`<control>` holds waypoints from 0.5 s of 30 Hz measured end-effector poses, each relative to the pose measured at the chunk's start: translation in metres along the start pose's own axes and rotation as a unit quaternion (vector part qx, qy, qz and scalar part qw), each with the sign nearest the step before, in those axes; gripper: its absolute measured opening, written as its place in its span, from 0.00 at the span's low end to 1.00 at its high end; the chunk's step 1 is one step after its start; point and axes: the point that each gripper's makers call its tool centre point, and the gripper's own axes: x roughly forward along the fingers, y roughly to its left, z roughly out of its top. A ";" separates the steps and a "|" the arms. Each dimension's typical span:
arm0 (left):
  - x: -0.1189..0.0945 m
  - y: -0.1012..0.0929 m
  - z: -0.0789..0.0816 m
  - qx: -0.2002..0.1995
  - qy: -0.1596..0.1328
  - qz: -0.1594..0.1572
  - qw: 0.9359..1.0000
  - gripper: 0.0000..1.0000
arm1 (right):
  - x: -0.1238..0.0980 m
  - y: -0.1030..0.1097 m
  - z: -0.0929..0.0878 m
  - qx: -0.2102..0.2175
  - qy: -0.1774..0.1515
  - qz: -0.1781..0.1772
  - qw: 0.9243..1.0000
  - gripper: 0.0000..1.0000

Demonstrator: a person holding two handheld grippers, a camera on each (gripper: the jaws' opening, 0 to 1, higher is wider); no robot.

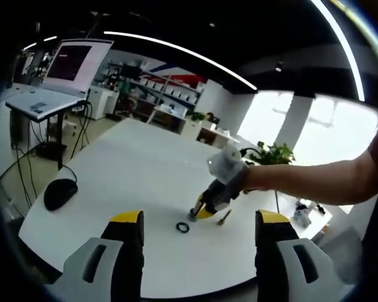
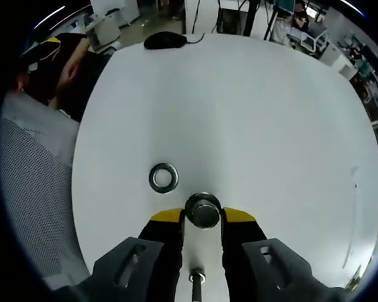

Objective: Place the washer onto the threaded stud by aligning its center hole with the stud, sliding it down to the base, and recovering from edge contact or off-axis alignment until the washer reaches the visible bottom stop.

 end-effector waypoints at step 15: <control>-0.001 0.002 0.003 -0.005 -0.010 0.003 1.000 0.71 | -0.013 0.002 0.013 -0.014 -0.018 -0.008 1.000 0.31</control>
